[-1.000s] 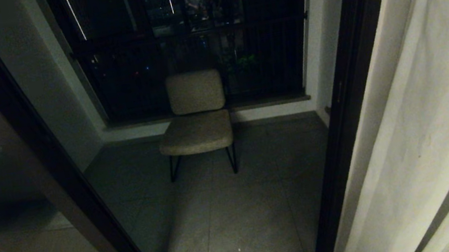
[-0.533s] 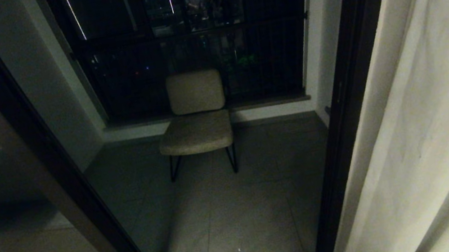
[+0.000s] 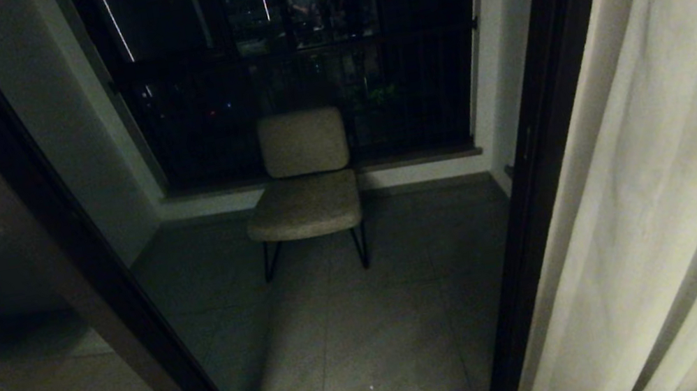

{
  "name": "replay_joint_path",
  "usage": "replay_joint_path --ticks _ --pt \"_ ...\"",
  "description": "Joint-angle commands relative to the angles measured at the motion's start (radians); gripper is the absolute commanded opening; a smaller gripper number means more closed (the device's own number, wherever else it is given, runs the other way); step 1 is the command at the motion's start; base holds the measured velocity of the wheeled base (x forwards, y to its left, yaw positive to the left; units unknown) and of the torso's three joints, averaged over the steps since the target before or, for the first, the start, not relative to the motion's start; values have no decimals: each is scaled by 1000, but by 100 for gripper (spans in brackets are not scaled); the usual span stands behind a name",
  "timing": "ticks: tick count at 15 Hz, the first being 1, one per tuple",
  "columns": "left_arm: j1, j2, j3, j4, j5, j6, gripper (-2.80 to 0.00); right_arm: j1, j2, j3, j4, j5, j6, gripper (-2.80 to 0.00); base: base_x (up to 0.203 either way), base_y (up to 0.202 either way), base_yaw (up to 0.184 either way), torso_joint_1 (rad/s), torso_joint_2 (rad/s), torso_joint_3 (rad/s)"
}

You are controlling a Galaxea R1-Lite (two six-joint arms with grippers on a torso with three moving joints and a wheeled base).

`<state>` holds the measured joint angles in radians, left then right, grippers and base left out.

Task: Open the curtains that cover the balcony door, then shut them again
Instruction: Close the inner curtains on both sides

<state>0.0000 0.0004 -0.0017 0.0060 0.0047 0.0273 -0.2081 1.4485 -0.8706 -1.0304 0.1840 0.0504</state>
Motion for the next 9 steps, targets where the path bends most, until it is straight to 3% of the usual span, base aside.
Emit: replay_joint_path --ticks 1,2,9 --pt "0 0 1 0 0 0 -280 1 29 -5 -7 3 0 0 0 0 0 0 0 0" --pt "0 0 0 0 0 0 -280 1 28 -2 -7 3 0 -280 0 0 0 0 0 0" --pt "0 0 0 0 1 0 -280 6 -54 75 -4 5 2 -280 0 0 0 0 0 0"
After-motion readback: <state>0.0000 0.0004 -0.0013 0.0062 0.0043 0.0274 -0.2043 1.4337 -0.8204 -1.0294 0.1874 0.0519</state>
